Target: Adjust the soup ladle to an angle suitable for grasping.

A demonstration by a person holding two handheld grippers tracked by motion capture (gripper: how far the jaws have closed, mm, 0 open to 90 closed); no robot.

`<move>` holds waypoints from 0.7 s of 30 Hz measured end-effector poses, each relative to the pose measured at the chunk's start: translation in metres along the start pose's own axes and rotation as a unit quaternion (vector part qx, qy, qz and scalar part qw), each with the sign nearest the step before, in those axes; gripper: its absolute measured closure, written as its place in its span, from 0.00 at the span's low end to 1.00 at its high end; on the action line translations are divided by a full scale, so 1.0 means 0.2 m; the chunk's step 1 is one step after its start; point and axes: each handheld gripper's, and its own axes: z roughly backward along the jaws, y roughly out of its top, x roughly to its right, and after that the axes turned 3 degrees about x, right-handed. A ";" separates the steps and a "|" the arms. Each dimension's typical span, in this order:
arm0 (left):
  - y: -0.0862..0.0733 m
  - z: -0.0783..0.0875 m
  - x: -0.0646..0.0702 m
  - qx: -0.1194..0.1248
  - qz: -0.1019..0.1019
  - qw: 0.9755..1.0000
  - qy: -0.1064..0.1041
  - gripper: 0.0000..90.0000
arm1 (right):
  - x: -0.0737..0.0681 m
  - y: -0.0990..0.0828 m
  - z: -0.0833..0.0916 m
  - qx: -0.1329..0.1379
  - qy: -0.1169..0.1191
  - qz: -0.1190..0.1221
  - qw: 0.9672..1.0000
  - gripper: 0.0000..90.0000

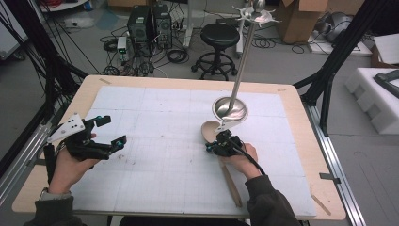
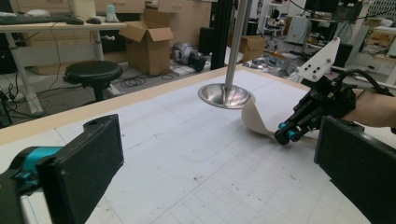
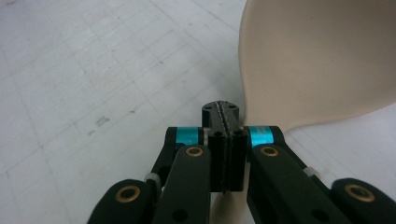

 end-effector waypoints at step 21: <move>-0.01 -0.01 0.00 -0.005 0.000 1.000 0.000 0.02 | 0.17 -0.14 0.20 0.021 -0.064 -0.055 0.996 1.00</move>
